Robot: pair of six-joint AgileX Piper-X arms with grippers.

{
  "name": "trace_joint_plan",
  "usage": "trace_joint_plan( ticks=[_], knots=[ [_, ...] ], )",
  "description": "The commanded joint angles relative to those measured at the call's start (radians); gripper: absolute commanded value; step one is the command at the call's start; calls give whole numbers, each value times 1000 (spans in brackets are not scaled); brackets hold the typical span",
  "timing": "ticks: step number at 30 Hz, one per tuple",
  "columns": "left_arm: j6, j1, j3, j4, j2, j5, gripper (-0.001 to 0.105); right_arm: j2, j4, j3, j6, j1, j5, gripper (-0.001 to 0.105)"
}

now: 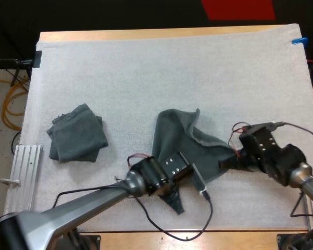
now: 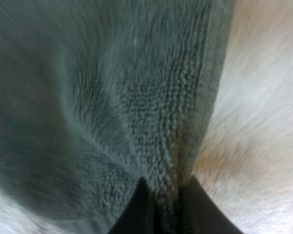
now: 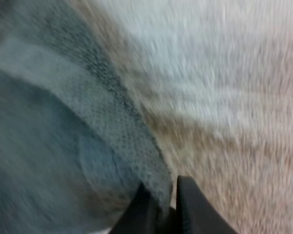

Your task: Pick towel from pile fold and stack

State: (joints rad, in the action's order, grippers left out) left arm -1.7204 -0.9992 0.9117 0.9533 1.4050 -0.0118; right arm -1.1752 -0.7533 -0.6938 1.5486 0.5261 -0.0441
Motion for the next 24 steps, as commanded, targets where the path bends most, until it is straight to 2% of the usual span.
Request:
trace_joint_plan(
  ticks=[1,3,4,7,10,12,16,24],
  knots=[
    [-10,8,38,19,-44,1,0,41,-1,-34,4,-3,-23,0],
    [-10,37,108,44,-122,7,0,109,-1,-94,4,-3,-86,0],
    [-10,46,129,51,-137,12,0,125,-1,-114,4,-3,-92,0],
    [-2,133,267,115,-233,12,0,218,-57,-254,4,-3,-113,0],
    [6,181,338,120,-275,27,0,248,-110,-331,4,-3,-139,0],
    [10,205,376,124,-295,71,0,255,-166,-374,1,-1,-125,0],
    [9,206,407,162,-328,130,0,255,-316,-438,-14,34,-83,0],
    [-60,144,407,312,-374,87,0,259,-578,-505,-178,176,-83,0]
  ],
)
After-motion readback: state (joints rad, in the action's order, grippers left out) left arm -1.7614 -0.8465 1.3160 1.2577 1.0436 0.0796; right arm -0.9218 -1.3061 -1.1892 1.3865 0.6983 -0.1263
